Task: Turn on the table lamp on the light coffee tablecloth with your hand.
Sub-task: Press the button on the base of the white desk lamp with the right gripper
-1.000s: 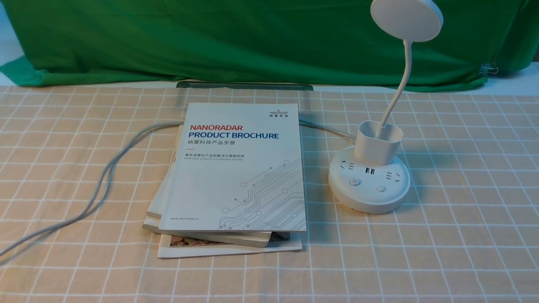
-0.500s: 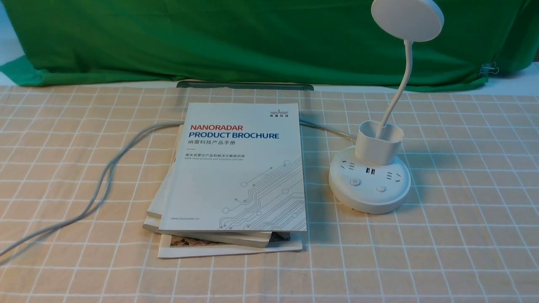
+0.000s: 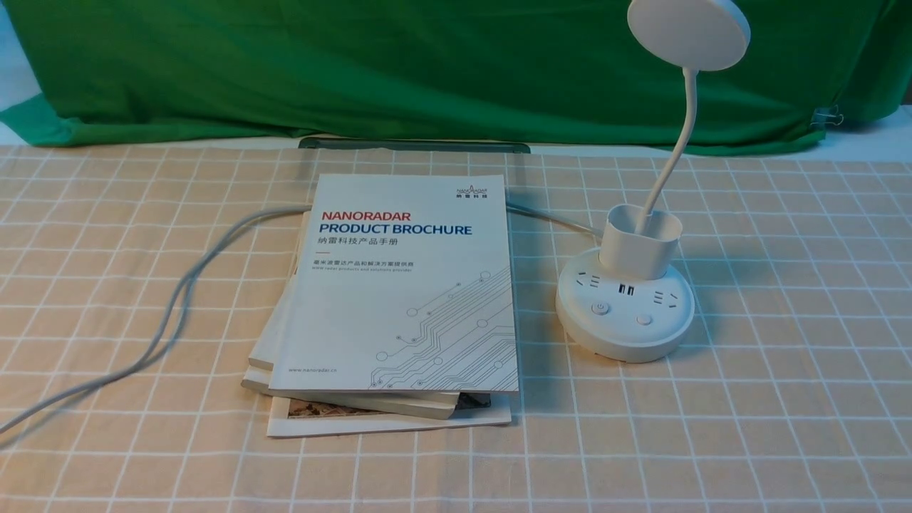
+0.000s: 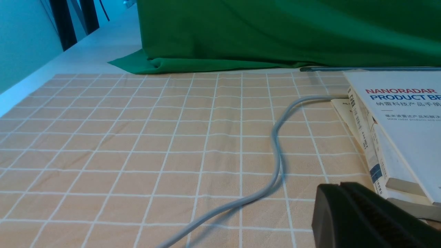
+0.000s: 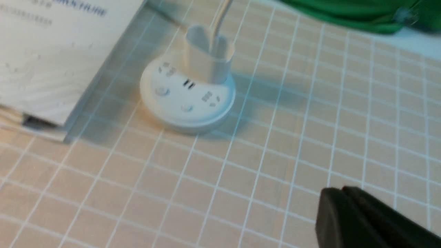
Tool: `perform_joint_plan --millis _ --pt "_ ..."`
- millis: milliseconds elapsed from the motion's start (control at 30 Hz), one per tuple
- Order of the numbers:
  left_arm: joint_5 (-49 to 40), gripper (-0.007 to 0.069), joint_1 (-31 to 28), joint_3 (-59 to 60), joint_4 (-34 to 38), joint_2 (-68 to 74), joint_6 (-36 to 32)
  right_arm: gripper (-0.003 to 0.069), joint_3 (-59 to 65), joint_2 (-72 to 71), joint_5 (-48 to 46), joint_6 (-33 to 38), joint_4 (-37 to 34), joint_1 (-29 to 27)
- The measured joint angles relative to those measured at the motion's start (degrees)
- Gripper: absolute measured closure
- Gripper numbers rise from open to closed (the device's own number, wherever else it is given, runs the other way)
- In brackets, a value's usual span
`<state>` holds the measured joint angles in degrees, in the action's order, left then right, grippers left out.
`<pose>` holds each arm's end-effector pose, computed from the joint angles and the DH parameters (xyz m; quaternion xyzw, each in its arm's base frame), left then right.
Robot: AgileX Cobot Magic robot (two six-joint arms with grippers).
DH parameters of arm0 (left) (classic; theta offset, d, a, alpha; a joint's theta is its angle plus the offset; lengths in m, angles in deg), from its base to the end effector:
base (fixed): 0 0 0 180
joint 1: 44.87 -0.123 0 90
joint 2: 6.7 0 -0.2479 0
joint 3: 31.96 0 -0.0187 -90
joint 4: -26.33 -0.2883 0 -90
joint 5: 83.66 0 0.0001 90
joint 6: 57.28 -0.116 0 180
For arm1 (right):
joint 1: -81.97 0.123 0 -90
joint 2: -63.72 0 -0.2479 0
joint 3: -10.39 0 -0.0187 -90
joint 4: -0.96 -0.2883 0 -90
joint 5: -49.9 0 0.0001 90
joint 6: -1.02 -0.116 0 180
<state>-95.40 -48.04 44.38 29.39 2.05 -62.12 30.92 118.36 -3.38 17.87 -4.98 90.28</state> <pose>0.1556 0.0074 0.1902 -0.0050 0.7479 0.0250 0.6634 0.2174 0.0415 0.3453 -0.1863 0.8799 0.0184 0.4368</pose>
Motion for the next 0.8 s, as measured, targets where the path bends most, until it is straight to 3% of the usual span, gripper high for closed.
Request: perform_joint_plan --millis 333,533,800 --pt "0.0 0.0603 0.0 0.0 0.0 0.0 0.0 0.0625 -4.6 22.54 -2.31 -0.15 3.64 12.44" --pt "0.0 0.0603 0.0 0.0 0.0 0.0 0.0 0.0625 -7.32 33.28 0.32 -1.47 5.24 15.04" --pt "0.0 0.0603 0.0 0.0 0.0 0.0 0.0 0.0625 -8.93 46.13 12.78 -2.3 5.41 15.29"
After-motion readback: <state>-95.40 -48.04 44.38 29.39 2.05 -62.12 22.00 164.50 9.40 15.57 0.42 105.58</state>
